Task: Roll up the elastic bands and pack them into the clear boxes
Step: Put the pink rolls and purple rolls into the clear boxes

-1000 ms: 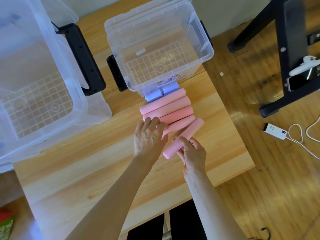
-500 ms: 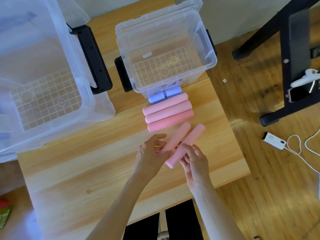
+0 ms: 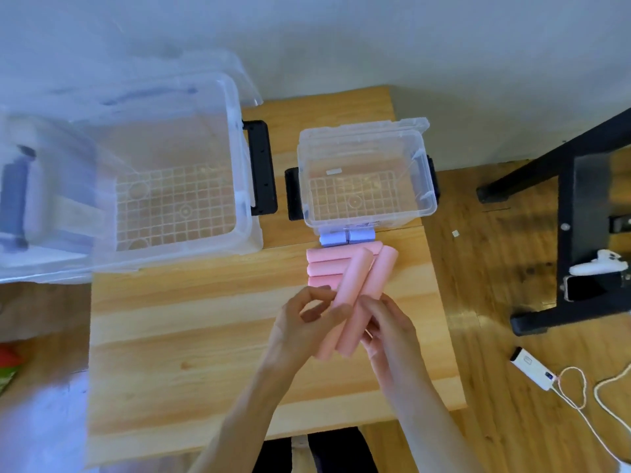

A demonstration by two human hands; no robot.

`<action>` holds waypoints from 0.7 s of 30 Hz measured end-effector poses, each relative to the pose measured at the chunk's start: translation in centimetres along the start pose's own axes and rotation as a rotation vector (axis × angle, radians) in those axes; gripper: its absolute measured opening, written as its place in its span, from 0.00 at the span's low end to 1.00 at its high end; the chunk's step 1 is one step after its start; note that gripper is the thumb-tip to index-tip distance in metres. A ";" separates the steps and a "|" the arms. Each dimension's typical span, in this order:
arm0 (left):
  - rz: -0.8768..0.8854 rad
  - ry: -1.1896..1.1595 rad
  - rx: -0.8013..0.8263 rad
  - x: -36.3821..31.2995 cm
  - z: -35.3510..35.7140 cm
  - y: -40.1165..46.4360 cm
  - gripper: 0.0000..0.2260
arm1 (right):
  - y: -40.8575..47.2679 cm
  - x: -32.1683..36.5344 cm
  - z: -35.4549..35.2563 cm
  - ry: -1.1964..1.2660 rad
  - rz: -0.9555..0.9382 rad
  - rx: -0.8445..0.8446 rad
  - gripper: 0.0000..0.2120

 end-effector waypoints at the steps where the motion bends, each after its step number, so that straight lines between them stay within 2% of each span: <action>1: 0.013 -0.020 0.009 -0.6 -0.3 -0.5 0.08 | -0.2 0.7 0.4 -0.031 -0.014 0.041 0.06; 6: 0.109 -0.032 0.009 -2.7 -2.6 -3.0 0.07 | -1.2 3.1 2.8 -0.170 -0.071 0.176 0.08; 12: 0.108 -0.080 -0.060 -4.9 -6.7 -5.5 0.22 | -2.5 4.5 7.2 -0.289 -0.087 0.287 0.07; 17: 0.168 -0.023 -0.037 -7.0 -11.7 -6.7 0.12 | -2.9 4.6 12.3 -0.357 -0.114 0.359 0.08; 21: 0.208 -0.024 -0.041 -9.3 -16.1 -6.0 0.10 | -2.0 5.0 17.3 -0.419 -0.154 0.421 0.08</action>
Point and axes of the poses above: each hand's wrist, its own y-axis towards the middle knuckle, its own z-axis out of the palm, x = y × z, the point moved 1 cm from there along y, towards the middle knuckle, and after that the axes turned 11 degrees about -z, right-handed, at the moved point
